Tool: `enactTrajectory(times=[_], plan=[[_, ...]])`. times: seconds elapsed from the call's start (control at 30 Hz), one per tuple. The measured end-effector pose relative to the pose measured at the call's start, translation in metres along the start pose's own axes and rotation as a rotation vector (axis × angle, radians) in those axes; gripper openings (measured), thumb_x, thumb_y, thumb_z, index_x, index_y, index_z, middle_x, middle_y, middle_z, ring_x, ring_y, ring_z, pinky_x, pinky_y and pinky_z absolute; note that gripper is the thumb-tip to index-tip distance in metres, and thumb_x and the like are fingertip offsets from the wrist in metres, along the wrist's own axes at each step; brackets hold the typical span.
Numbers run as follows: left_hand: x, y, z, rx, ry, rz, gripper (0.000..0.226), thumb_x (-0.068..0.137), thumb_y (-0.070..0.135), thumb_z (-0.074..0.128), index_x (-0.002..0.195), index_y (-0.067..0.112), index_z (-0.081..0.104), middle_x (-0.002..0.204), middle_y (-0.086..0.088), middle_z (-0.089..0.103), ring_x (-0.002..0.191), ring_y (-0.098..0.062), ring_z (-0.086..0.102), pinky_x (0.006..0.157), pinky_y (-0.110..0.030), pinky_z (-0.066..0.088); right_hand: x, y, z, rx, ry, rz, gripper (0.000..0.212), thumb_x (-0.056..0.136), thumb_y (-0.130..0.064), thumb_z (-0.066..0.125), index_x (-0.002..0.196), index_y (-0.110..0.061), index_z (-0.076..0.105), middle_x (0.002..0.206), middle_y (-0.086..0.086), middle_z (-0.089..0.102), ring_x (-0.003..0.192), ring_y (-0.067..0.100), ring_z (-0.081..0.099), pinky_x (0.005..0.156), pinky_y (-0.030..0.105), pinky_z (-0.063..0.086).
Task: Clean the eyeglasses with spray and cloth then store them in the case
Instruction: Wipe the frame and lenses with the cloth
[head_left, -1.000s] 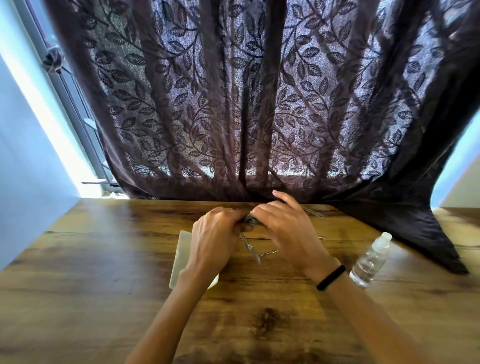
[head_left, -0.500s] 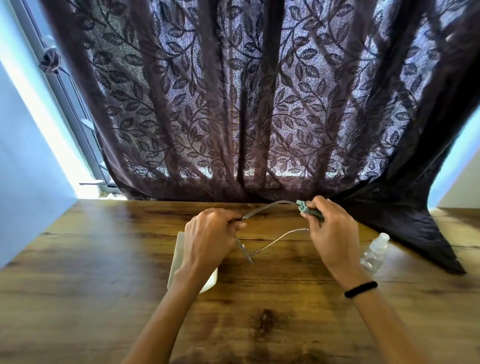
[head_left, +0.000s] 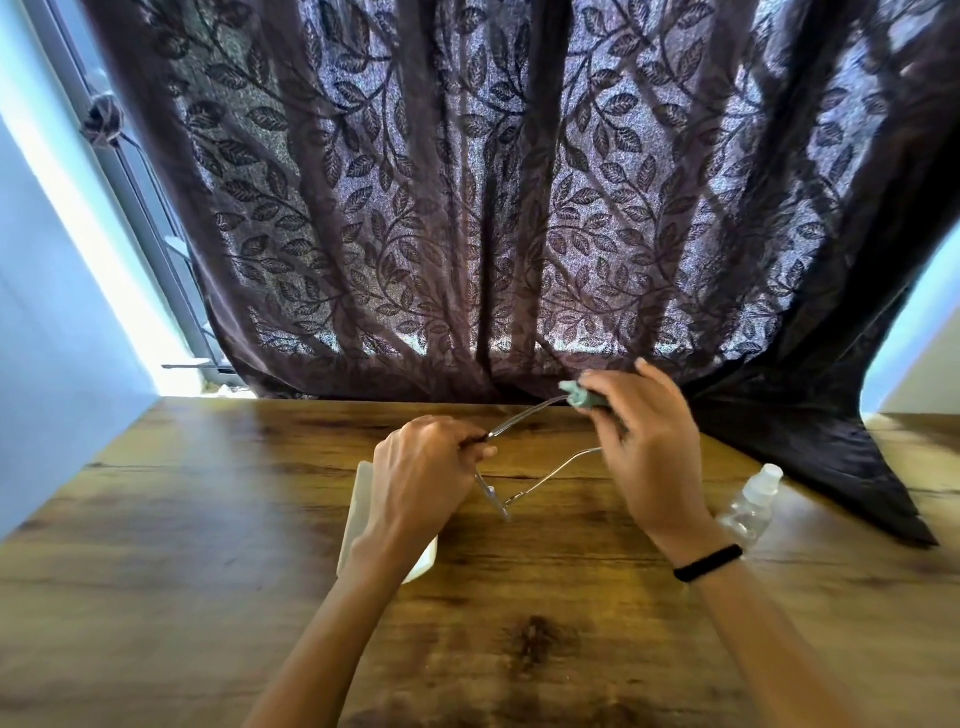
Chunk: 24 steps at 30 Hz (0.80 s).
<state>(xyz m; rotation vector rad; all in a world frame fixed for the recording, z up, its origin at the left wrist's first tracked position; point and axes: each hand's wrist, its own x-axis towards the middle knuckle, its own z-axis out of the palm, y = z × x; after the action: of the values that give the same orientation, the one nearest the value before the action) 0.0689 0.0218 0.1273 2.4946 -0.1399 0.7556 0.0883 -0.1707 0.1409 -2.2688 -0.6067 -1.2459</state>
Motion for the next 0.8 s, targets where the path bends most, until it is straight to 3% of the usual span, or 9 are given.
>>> enactTrajectory(times=[0.13, 0.27, 0.37, 0.47, 0.57, 0.67, 0.8], plan=[[-0.002, 0.011, 0.003, -0.014, -0.056, 0.037, 0.012, 0.077, 0.030, 0.071, 0.088, 0.027, 0.072, 0.087, 0.003, 0.073, 0.080, -0.018, 0.065, 0.063, -0.032, 0.049, -0.008, -0.022, 0.014, 0.015, -0.154, -0.210, 0.024, 0.084, -0.005, 0.050, 0.100, -0.007, 0.067, 0.102, 0.005, 0.071, 0.095, 0.015, 0.066, 0.105, 0.039, 0.037], [-0.002, 0.009, 0.001, 0.038, -0.061, 0.080, 0.006, 0.078, 0.021, 0.067, 0.083, 0.023, 0.070, 0.082, 0.000, 0.072, 0.079, -0.024, 0.064, 0.058, -0.036, 0.048, -0.014, -0.026, 0.021, 0.009, -0.324, -0.244, 0.032, 0.076, 0.003, 0.068, 0.105, -0.008, 0.066, 0.109, 0.004, 0.070, 0.102, 0.016, 0.064, 0.108, 0.041, 0.033], [-0.003, 0.005, 0.000, 0.035, -0.037, 0.084, 0.009, 0.077, 0.026, 0.069, 0.085, 0.027, 0.071, 0.081, 0.005, 0.072, 0.078, -0.019, 0.064, 0.054, -0.032, 0.046, -0.012, -0.024, 0.020, -0.006, -0.414, -0.235, 0.037, 0.074, 0.006, 0.068, 0.106, -0.011, 0.065, 0.109, 0.002, 0.069, 0.103, 0.016, 0.063, 0.109, 0.043, 0.031], [-0.005, 0.005, 0.002, 0.033, -0.007, 0.108, 0.008, 0.075, 0.029, 0.072, 0.083, 0.030, 0.071, 0.073, 0.008, 0.070, 0.068, -0.014, 0.062, 0.046, -0.021, 0.031, -0.008, -0.022, 0.018, -0.062, -0.409, -0.222, 0.030, 0.075, 0.005, 0.066, 0.098, -0.014, 0.065, 0.096, -0.002, 0.069, 0.090, 0.016, 0.064, 0.109, 0.041, 0.032], [-0.005, 0.006, 0.004, 0.021, -0.008, 0.106, 0.013, 0.074, 0.030, 0.073, 0.087, 0.032, 0.072, 0.076, 0.010, 0.072, 0.070, -0.012, 0.063, 0.049, -0.020, 0.034, -0.009, -0.020, 0.017, -0.114, -0.381, -0.187, 0.030, 0.072, 0.008, 0.066, 0.091, -0.015, 0.063, 0.087, -0.004, 0.068, 0.080, 0.016, 0.064, 0.107, 0.042, 0.033], [-0.006, 0.002, 0.002, 0.001, 0.008, 0.078, 0.017, 0.071, 0.026, 0.076, 0.086, 0.034, 0.073, 0.077, 0.014, 0.072, 0.075, -0.006, 0.061, 0.053, -0.001, 0.024, -0.010, -0.012, 0.012, -0.167, -0.341, -0.122, 0.026, 0.079, 0.007, 0.053, 0.091, -0.014, 0.063, 0.085, -0.002, 0.069, 0.078, 0.017, 0.064, 0.107, 0.046, 0.033], [-0.005, -0.004, 0.000, -0.033, 0.019, 0.046, 0.012, 0.072, 0.028, 0.075, 0.084, 0.031, 0.074, 0.079, 0.012, 0.073, 0.071, -0.005, 0.064, 0.057, -0.003, 0.026, -0.007, 0.005, 0.003, -0.186, -0.295, 0.029, 0.020, 0.076, 0.005, 0.063, 0.089, -0.011, 0.062, 0.082, 0.002, 0.072, 0.073, 0.020, 0.065, 0.103, 0.045, 0.034]])
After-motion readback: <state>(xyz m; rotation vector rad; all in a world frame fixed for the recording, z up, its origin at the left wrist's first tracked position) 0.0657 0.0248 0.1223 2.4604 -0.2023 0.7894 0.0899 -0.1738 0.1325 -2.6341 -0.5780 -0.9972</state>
